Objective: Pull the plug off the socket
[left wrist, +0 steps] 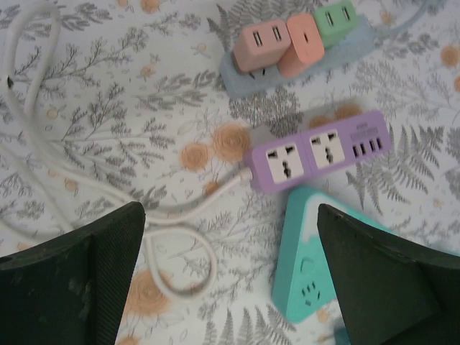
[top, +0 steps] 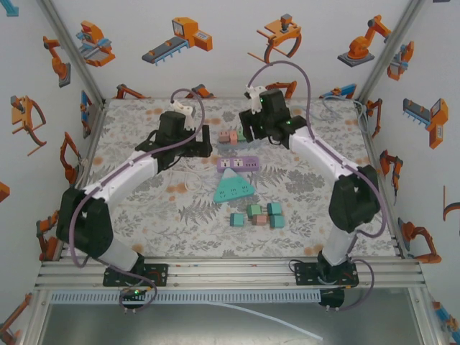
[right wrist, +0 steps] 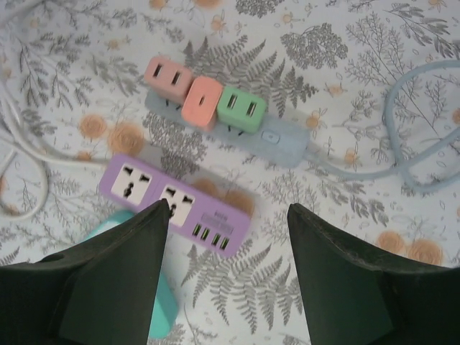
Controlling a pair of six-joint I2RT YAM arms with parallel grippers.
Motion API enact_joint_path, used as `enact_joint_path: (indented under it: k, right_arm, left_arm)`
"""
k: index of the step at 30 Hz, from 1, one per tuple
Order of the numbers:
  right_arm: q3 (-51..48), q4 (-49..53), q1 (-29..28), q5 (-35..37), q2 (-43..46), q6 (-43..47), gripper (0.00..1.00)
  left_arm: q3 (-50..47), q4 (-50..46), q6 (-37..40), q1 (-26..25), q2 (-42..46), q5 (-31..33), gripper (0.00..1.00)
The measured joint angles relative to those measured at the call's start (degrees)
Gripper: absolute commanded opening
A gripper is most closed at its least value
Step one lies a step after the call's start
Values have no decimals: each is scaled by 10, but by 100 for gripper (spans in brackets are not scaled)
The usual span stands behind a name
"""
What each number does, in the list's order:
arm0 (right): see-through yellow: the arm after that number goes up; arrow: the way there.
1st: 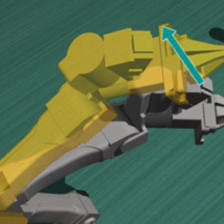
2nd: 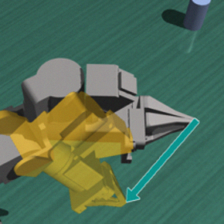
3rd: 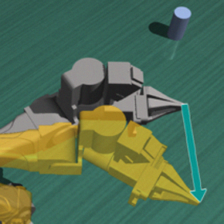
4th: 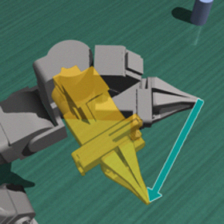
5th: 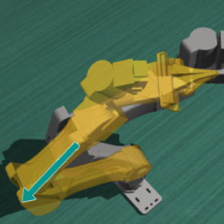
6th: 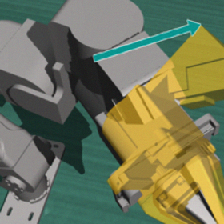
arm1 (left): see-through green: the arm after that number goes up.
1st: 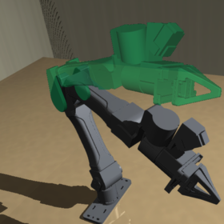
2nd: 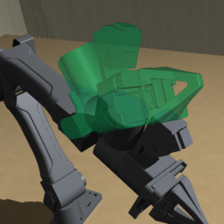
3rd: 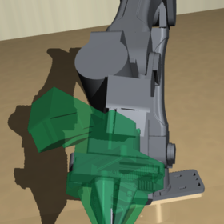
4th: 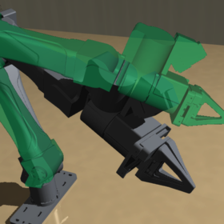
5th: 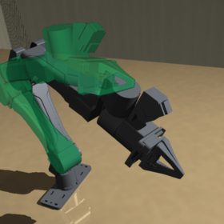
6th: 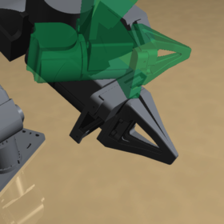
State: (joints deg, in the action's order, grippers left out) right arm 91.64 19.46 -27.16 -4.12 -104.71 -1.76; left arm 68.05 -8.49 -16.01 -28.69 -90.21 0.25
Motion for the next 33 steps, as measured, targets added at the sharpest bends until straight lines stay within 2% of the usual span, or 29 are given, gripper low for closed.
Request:
enact_joint_path:
  k: [5,9,12,17,20,25,30,31,33]
  right_arm:
    - [140,26,57,-68,-134,-67,61]
    - [203,32,90,-112,-220,-137,61]
    - [228,41,107,-135,-273,-181,61]
    - [254,73,113,-149,-327,-228,60]
    - [255,85,113,-147,-335,-234,59]
    - [253,91,113,-144,-335,-233,57]
    - [242,78,113,-143,-335,-226,52]
    - [242,77,114,-143,-335,-224,52]
    - [242,77,114,-144,-335,-224,51]
  left_arm:
    - [103,0,-25,21,-109,-7,98]
    - [164,2,-28,30,-174,-17,99]
    - [189,15,4,32,-210,-61,99]
    - [207,21,141,32,-244,-152,99]
    - [207,20,243,32,-247,-194,94]
    - [225,-1,373,32,-252,-235,93]
    - [288,-42,457,31,-284,-261,92]
    - [296,-46,468,31,-290,-262,90]
    - [307,-56,488,31,-301,-263,79]
